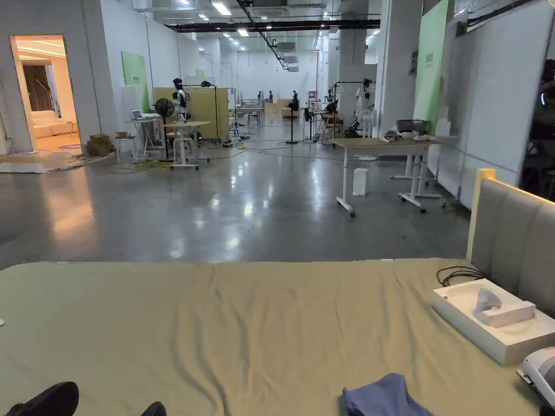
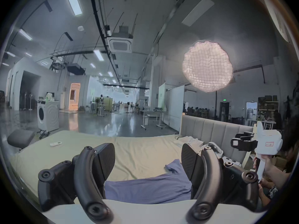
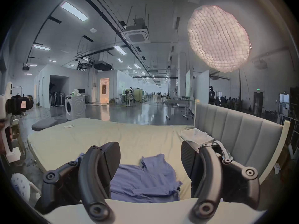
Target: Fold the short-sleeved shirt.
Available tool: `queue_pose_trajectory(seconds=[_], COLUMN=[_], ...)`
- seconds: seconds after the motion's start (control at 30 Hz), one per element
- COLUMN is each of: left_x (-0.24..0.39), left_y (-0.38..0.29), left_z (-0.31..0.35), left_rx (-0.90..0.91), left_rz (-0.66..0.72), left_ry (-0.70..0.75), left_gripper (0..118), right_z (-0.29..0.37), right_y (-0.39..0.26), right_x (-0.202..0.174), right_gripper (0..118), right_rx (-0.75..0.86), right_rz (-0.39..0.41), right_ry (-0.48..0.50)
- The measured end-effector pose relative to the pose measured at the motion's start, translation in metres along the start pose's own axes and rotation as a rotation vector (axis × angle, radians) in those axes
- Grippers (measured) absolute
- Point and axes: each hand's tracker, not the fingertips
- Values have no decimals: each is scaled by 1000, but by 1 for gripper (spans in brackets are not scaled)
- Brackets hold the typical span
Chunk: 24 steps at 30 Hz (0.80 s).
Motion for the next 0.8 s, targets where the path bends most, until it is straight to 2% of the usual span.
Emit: queue_pose_trajectory(seconds=[0.13,0.37,0.4,0.43,0.47,0.5,0.53,0.6,0.8], left_x=[12,14,13,13,13,12,13,12,12], left_y=[-2,-9,-9,-9,-9,-9,-11,-12,-16], left_z=[0,5,6,7,6,6,6,6,3], left_rx=[-14,-23,-22,-17,-19,-24,-24,-31,-56], left_rz=[-49,-66,-61,-58,-51,-54,-55,-51,-57], left_ry=[20,65,65,61,54,54,56,51,80], left_gripper=[89,88,78,64,45,14,1,1,1], right_z=[2,9,10,10,10,9,10,8,6], right_y=[3,4,4,5,5,5,6,3,5], right_x=[-15,-24,-26,-27,-28,-30,-31,-27,-28], right_gripper=[86,84,74,58,39,17,9,0,0], right_rx=[-1,-29,-34,-39,-44,-48,-49,-54,-59], right_rz=[-24,-6,0,6,18,27,31,29,31], right_ry=[11,26,32,31,20,14,14,23,28])
